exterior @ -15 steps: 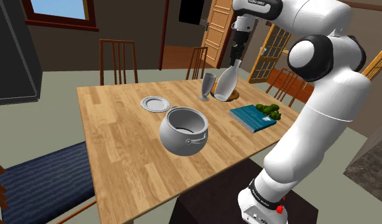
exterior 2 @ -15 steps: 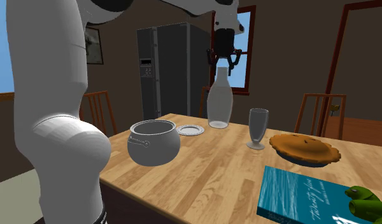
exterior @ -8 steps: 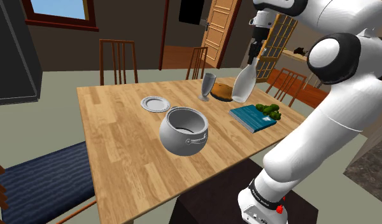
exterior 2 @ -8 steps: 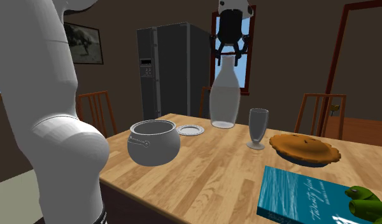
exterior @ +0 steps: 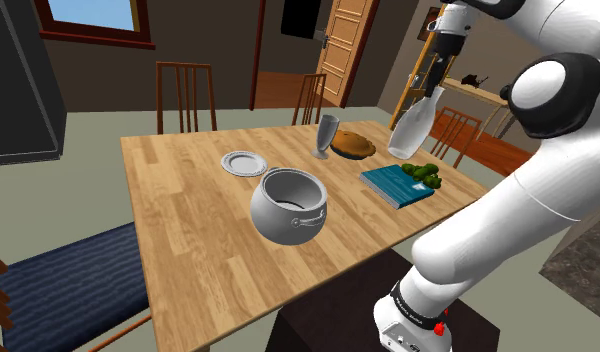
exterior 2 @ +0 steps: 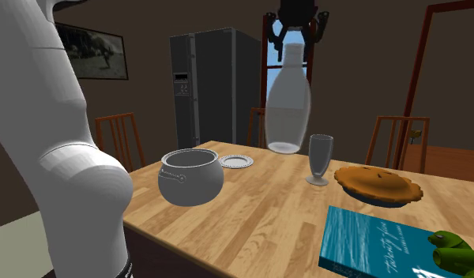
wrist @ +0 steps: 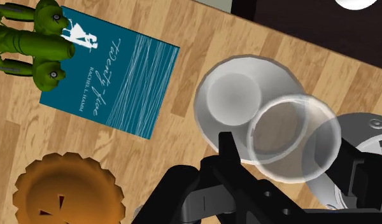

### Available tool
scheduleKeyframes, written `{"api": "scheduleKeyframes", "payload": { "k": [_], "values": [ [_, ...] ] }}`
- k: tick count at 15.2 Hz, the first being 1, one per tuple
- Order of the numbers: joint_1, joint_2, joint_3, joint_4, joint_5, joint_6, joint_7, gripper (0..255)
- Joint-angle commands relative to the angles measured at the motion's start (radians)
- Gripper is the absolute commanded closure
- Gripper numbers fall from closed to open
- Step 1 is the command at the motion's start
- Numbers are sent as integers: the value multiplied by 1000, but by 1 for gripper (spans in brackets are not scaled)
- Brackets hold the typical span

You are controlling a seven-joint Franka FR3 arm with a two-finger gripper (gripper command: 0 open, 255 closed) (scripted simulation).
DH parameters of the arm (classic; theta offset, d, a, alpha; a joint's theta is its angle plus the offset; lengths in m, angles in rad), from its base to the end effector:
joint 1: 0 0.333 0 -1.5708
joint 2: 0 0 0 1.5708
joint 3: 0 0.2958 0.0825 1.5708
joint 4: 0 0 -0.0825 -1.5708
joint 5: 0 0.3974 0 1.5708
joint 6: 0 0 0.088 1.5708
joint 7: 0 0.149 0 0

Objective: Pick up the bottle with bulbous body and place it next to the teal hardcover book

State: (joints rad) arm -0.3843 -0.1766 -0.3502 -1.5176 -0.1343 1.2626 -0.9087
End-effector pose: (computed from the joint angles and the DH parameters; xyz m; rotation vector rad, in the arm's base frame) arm 0.3275 -0.3486 0.6487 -3.1101 -0.2288 0.1748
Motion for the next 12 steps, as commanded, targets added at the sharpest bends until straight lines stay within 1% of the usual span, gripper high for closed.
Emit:
{"api": "scheduleKeyframes", "payload": {
  "k": [1, 7, 12],
  "values": [
    [-12, -24, -15, 18, -16, -38, -36, 255],
    [-52, -56, -75, 91, -57, -125, -161, 255],
    [-53, -108, -65, -33, -69, -51, -136, 255]
  ]
}}
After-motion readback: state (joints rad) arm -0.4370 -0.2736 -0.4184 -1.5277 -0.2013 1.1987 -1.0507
